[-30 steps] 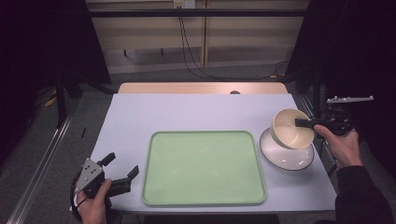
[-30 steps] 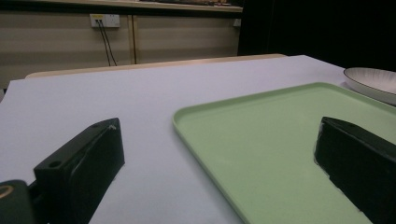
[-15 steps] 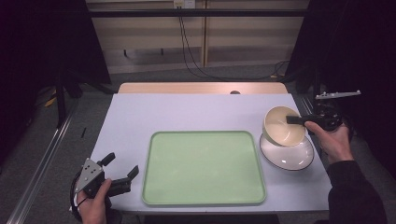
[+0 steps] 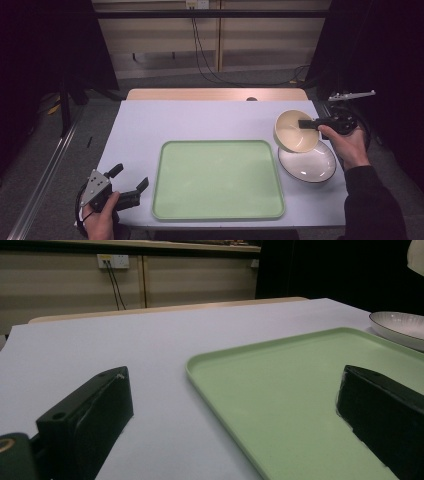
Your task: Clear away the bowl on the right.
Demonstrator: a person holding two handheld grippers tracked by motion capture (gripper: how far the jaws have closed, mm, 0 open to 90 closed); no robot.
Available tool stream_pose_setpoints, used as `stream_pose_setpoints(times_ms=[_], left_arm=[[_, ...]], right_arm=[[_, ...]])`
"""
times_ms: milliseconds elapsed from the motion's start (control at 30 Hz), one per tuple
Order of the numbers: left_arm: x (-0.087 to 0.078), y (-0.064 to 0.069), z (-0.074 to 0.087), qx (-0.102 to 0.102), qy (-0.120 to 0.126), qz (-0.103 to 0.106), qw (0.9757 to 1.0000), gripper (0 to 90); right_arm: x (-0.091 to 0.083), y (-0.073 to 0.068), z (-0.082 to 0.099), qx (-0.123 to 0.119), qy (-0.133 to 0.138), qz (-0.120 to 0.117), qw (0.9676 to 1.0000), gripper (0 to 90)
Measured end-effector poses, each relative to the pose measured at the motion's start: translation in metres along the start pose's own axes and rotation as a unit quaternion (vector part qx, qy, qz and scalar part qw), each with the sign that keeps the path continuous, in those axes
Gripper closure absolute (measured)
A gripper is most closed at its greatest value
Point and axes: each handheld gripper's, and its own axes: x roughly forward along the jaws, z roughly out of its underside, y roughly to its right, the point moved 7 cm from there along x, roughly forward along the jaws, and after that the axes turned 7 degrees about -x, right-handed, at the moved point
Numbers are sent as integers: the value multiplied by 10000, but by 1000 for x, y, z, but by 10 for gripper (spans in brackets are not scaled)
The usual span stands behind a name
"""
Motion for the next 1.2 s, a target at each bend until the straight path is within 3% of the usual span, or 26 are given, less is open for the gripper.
stream_pose_setpoints(times_ms=[767,1200], left_arm=[[0,0,0,5,-3,1,10000,16],[-1,0,0,-14,-9,-13,10000,16]], right_arm=[[31,-10,-21,-21,-16,-117,9999,837],[56,-14,-18,-4,-182,-181,9997,836]])
